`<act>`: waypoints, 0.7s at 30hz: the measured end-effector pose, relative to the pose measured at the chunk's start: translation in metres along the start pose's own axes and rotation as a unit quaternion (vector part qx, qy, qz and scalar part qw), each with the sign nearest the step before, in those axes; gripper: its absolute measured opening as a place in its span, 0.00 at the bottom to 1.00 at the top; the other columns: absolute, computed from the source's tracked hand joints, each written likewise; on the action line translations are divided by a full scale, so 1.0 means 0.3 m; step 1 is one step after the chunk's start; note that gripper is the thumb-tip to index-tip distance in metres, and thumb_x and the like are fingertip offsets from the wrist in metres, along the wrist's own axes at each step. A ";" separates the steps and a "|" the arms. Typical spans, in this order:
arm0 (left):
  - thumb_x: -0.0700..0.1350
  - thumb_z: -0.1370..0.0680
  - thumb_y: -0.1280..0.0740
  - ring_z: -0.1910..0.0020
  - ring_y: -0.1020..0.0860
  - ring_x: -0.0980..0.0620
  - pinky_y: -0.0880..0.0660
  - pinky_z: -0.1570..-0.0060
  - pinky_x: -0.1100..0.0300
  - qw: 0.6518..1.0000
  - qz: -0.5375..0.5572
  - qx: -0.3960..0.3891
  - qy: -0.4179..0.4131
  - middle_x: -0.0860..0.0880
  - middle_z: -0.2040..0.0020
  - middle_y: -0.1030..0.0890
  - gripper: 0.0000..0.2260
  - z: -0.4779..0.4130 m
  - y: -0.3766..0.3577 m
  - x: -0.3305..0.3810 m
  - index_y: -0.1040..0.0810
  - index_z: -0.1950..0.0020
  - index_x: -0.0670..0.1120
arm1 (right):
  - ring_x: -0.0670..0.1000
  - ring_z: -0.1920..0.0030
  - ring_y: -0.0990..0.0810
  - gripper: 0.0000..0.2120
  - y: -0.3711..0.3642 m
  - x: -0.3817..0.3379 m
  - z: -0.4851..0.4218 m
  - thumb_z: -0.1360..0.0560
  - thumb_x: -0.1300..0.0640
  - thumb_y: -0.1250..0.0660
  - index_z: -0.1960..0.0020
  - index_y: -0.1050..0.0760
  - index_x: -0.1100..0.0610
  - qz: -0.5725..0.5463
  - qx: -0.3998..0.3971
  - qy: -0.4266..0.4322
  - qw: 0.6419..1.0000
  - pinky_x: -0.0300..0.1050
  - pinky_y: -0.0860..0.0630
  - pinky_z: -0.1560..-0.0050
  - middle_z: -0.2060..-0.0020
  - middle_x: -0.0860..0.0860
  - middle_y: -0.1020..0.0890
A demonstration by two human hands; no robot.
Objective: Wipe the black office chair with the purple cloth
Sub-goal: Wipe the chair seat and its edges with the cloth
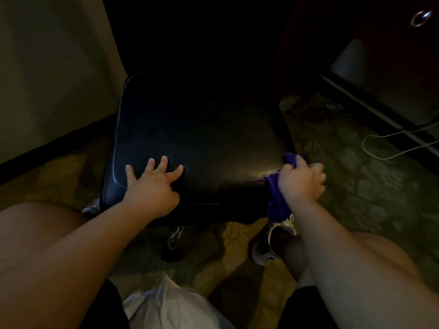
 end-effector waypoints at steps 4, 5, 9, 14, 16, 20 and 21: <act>0.57 0.23 0.38 0.20 0.58 0.42 0.63 0.29 0.30 1.000 -0.012 0.002 -0.006 0.49 0.18 0.58 0.35 -0.009 -0.016 0.002 0.55 0.22 0.64 | 0.56 0.20 0.41 0.26 -0.056 -0.024 0.005 0.17 0.51 0.44 0.19 0.40 0.52 -0.110 -0.042 0.010 0.993 0.58 0.40 0.23 0.19 0.54 0.41; 0.57 0.23 0.38 0.20 0.58 0.41 0.62 0.29 0.30 1.000 -0.015 0.001 -0.005 0.49 0.18 0.58 0.35 -0.013 -0.019 0.001 0.55 0.22 0.64 | 0.55 0.20 0.43 0.26 -0.062 -0.068 0.039 0.17 0.52 0.44 0.19 0.41 0.54 -0.096 -0.036 0.044 0.994 0.58 0.44 0.21 0.19 0.54 0.40; 0.58 0.24 0.38 0.21 0.58 0.40 0.62 0.29 0.31 1.000 -0.028 -0.003 -0.008 0.47 0.18 0.58 0.35 -0.022 -0.023 0.008 0.55 0.22 0.63 | 0.55 0.21 0.38 0.28 -0.105 -0.328 0.325 0.21 0.49 0.42 0.22 0.38 0.54 -0.023 -0.020 0.252 0.967 0.58 0.43 0.24 0.22 0.54 0.35; 0.58 0.23 0.39 0.20 0.59 0.41 0.62 0.29 0.31 0.999 -0.044 0.010 0.007 0.48 0.18 0.58 0.35 -0.017 -0.009 -0.008 0.54 0.21 0.62 | 0.52 0.18 0.58 0.39 -0.285 -0.497 0.747 0.24 0.55 0.35 0.18 0.50 0.52 -0.006 -0.132 0.474 0.870 0.59 0.65 0.24 0.17 0.51 0.52; 0.56 0.23 0.39 0.20 0.59 0.42 0.62 0.29 0.31 0.999 -0.041 0.009 0.016 0.49 0.18 0.58 0.34 -0.017 -0.003 -0.024 0.54 0.22 0.63 | 0.50 0.19 0.60 0.38 -0.283 -0.481 0.745 0.22 0.54 0.37 0.17 0.51 0.52 0.013 -0.128 0.490 0.862 0.60 0.71 0.26 0.17 0.50 0.53; 0.55 0.23 0.39 0.20 0.58 0.43 0.63 0.29 0.30 1.000 -0.029 0.007 0.006 0.50 0.18 0.57 0.33 -0.030 0.003 -0.036 0.52 0.22 0.64 | 0.49 0.19 0.49 0.29 -0.188 -0.396 0.545 0.21 0.53 0.44 0.20 0.41 0.51 0.012 -0.078 0.403 0.912 0.65 0.64 0.25 0.19 0.49 0.41; 0.55 0.23 0.39 0.20 0.58 0.43 0.63 0.29 0.30 1.000 -0.025 0.005 0.003 0.50 0.18 0.57 0.33 -0.033 0.001 -0.037 0.52 0.22 0.64 | 0.49 0.19 0.47 0.28 -0.153 -0.350 0.475 0.21 0.51 0.45 0.21 0.39 0.50 -0.004 -0.062 0.358 0.932 0.65 0.62 0.24 0.20 0.48 0.38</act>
Point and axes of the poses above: each hand's wrist, its own z-axis away from the middle knuckle, its own y-axis out of the back of the hand, x = y × z, the point moved 10 cm from there along -z, towards the middle knuckle
